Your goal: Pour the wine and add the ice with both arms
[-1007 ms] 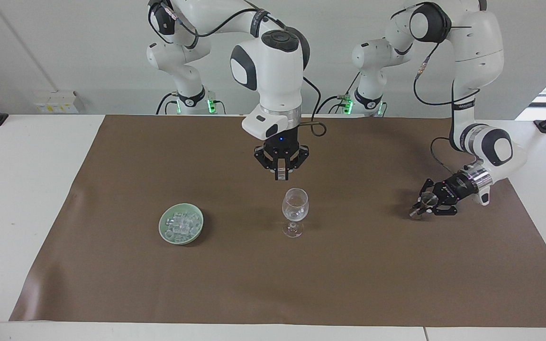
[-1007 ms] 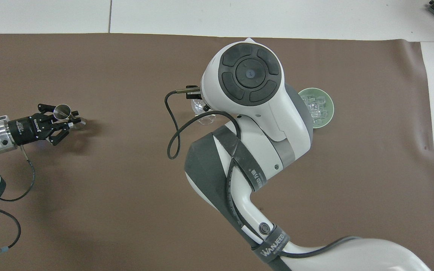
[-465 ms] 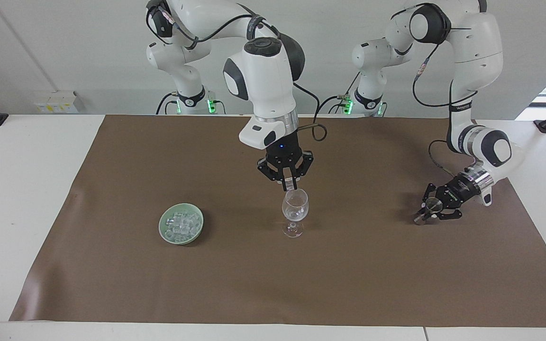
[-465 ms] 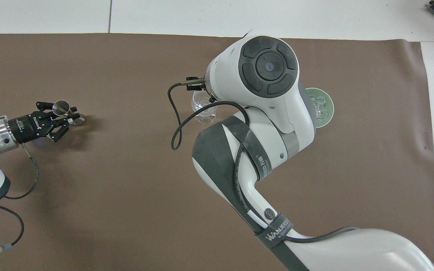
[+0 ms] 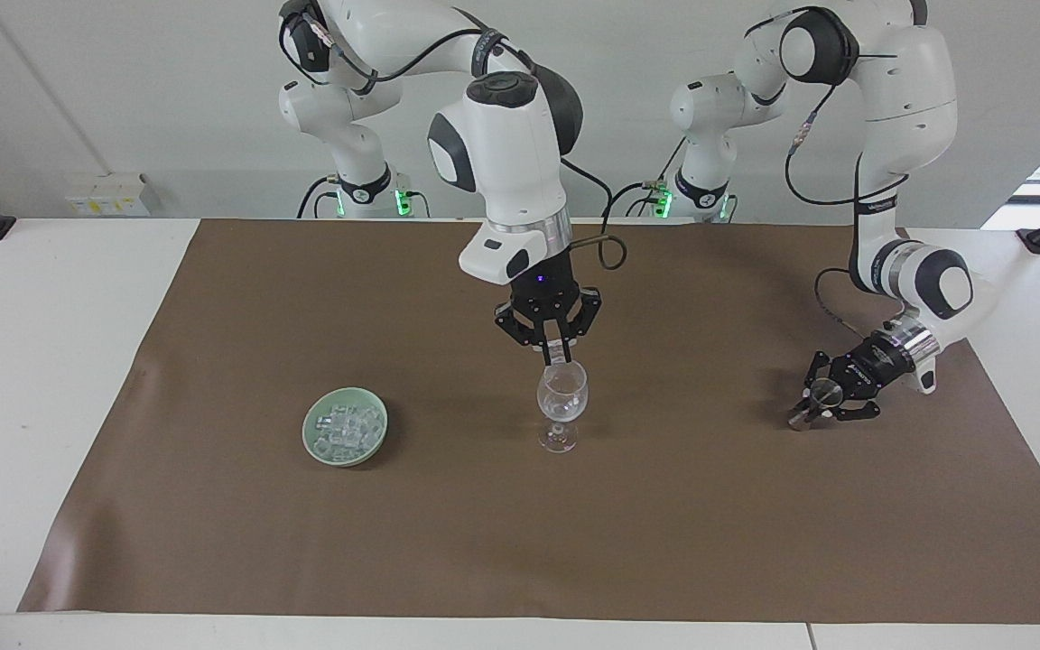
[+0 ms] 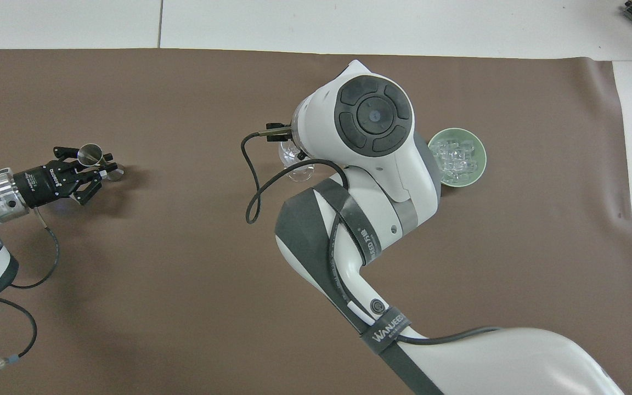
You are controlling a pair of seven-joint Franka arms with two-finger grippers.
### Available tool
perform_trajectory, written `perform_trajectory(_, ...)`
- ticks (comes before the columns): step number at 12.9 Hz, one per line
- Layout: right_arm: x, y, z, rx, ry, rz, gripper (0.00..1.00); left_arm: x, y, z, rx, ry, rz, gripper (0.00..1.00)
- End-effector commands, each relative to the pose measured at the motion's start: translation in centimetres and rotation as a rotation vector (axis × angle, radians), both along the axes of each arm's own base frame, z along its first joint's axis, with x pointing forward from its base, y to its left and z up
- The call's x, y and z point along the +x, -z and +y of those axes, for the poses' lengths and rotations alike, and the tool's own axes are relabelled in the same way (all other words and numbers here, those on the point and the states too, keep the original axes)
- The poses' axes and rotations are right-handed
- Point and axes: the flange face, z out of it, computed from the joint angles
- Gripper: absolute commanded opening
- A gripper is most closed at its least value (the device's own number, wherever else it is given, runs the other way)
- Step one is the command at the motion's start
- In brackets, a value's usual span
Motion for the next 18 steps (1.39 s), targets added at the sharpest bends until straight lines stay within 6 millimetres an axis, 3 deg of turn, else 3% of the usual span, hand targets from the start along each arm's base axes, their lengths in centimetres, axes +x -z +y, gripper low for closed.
perform_trajectory(1, -0.2, 0.6, 0.0, 0.023, 0.015, 0.007, 0.00, 0.3, 0.6, -0.3, 0.002, -0.018, -0.009, 0.00)
perform_trajectory(8, -0.3, 0.3, 0.5, 0.051, 0.038, -0.011, 0.00, 0.1, 1.3, 0.0, 0.011, -0.018, 0.003, 0.01)
perform_trajectory(9, -0.1, 0.4, 0.3, 0.050, 0.041, -0.010, 0.00, 0.1, 1.3, 0.1, 0.011, -0.019, 0.003, 0.10)
perform_trajectory(11, 0.0, 0.9, 0.4, 0.047, 0.041, -0.008, 0.00, 0.1, 1.2, 0.1, 0.012, -0.017, 0.001, 0.45)
perform_trajectory(14, 0.4, 1.8, 0.8, 0.058, 0.042, -0.023, 0.00, 0.1, 1.2, 0.1, 0.012, -0.001, 0.000, 0.60)
perform_trajectory(17, 0.5, 2.0, 0.7, 0.056, 0.042, -0.021, 0.00, 0.3, 1.0, 0.1, 0.015, 0.010, -0.002, 1.00)
perform_trajectory(18, 0.5, 2.0, 0.7, 0.055, 0.042, -0.020, 0.00, 0.4, 0.9, 0.3, 0.023, 0.019, -0.005, 1.00)
